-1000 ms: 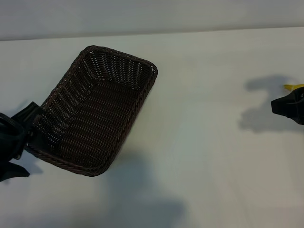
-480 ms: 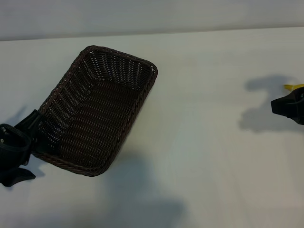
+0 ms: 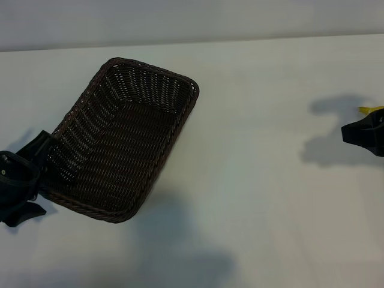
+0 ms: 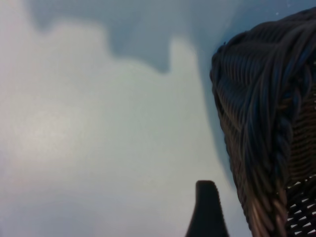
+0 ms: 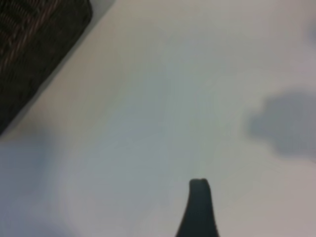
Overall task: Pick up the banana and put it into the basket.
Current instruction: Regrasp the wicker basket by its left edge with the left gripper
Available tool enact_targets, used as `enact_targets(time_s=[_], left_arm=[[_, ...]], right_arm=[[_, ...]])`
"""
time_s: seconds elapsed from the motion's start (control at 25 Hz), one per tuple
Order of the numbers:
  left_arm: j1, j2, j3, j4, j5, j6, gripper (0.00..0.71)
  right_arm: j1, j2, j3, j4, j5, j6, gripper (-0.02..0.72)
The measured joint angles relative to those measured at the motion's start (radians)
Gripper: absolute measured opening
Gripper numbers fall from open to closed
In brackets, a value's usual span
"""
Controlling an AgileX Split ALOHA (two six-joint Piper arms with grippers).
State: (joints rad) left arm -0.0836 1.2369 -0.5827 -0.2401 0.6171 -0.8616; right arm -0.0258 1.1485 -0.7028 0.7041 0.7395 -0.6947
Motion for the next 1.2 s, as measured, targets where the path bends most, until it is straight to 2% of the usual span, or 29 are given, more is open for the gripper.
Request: enact_targets(time_s=[0.28, 0.72, 1.04, 1.2], left_arm=[[-0.003, 0.082, 0.001, -0.001, -0.03, 0.007, 0.559], [-0.004, 0.223, 0.001, -0.011, -0.142, 0.041, 0.559], [-0.004, 0.252, 0.001, -0.025, -0.186, 0.038, 0.558], [-0.004, 0.253, 0.001, -0.037, -0.192, 0.037, 0.529]], right_arm=[[0.0, 0.0, 0.0, 0.001, 0.0, 0.0, 0.582], [0.0, 0.0, 0.0, 0.001, 0.0, 0.0, 0.582], [0.0, 0.0, 0.0, 0.001, 0.0, 0.0, 0.582], [0.0, 0.0, 0.0, 0.001, 0.0, 0.0, 0.582]])
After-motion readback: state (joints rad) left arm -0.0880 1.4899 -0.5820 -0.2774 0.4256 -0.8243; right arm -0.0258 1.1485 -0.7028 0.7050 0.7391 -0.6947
